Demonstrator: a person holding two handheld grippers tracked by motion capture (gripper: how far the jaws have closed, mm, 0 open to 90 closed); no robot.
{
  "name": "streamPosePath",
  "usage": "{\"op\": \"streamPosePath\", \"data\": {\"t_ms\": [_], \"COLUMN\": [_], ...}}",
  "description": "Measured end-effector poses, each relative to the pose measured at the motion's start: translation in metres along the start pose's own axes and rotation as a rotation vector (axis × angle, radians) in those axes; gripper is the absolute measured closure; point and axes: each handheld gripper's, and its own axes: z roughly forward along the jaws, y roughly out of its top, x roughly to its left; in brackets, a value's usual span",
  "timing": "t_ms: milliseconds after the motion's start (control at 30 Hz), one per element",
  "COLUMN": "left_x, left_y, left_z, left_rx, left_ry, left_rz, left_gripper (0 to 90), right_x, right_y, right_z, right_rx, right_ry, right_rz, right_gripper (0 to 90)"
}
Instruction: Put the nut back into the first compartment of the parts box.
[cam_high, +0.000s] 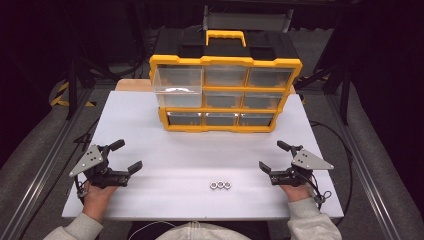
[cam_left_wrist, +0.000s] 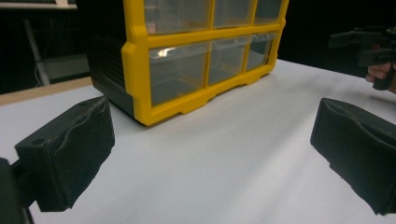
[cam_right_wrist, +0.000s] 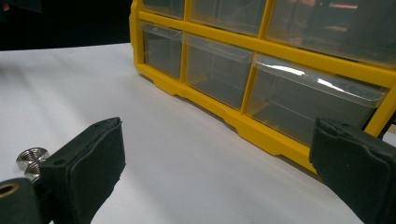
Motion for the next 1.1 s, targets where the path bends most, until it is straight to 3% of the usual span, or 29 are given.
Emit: {"op": "streamPosePath", "data": {"t_ms": [67,333,567,867,1100], "left_x": [0.002,0.002,-0.004,-0.017,-0.036], "left_y": [-0.002,-0.003,0.009,0.026,0.041], "left_z": [0.001,0.002,0.008,0.038,0.07], "left_rx": [-0.012,0.001,0.0,-0.009,-0.004], "left_ry": [-0.02,-0.022,-0.084,-0.167,-0.231], "left_rz": [-0.009,-0.034,-0.037,-0.039,-0.001], "left_gripper": [0.0,0.0,0.0,1.3,1.9], "right_x": [0.002,0.002,0.004,0.004,0.004], "right_y": [0.0,0.002,0.004,0.003,0.003], "right_z": [0.0,-0.001,-0.001,-0.002,0.001], "right_rx": [0.013,-0.012,-0.026,-0.014,-0.022], "right_ry": [0.002,0.021,0.033,0.043,0.065], "right_rz": [-0.011,0.001,0.007,0.012,0.023], "right_gripper": [4.2,3.9,3.4,2.9,2.6]}}
